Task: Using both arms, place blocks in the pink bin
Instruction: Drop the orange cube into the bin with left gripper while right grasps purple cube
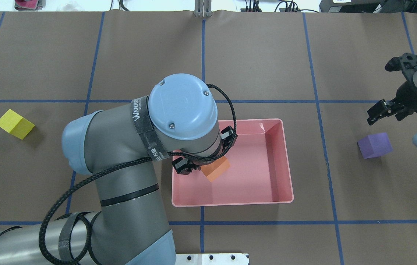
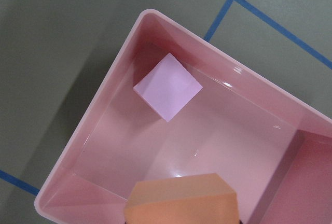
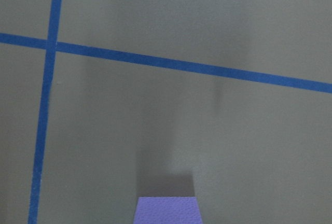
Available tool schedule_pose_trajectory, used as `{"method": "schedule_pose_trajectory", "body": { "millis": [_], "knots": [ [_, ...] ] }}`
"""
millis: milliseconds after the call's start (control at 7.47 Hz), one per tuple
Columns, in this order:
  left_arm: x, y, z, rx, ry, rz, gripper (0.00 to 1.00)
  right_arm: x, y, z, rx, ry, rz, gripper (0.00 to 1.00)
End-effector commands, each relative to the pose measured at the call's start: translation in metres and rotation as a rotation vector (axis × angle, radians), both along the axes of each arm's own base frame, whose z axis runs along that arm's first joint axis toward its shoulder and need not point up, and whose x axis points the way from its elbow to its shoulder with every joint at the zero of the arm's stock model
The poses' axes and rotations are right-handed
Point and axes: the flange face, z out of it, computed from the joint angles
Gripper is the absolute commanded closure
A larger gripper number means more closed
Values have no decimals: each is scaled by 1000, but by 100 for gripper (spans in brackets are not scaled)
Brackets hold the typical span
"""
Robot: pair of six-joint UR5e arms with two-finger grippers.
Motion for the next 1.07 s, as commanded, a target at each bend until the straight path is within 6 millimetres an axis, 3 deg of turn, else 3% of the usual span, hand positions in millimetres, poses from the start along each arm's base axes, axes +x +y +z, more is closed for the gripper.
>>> {"method": "schedule_pose_trajectory", "body": {
  "millis": [0, 402, 938],
  "knots": [
    [1, 0, -1, 1, 5, 0, 100, -14, 12, 13, -19, 13, -36, 0],
    [9, 0, -2, 2, 2, 4, 100, -34, 20, 32, -40, 54, -67, 0],
    [22, 3, -1, 4, -7, 9, 100, -34, 25, 42, -50, 66, -74, 0]
  ]
}}
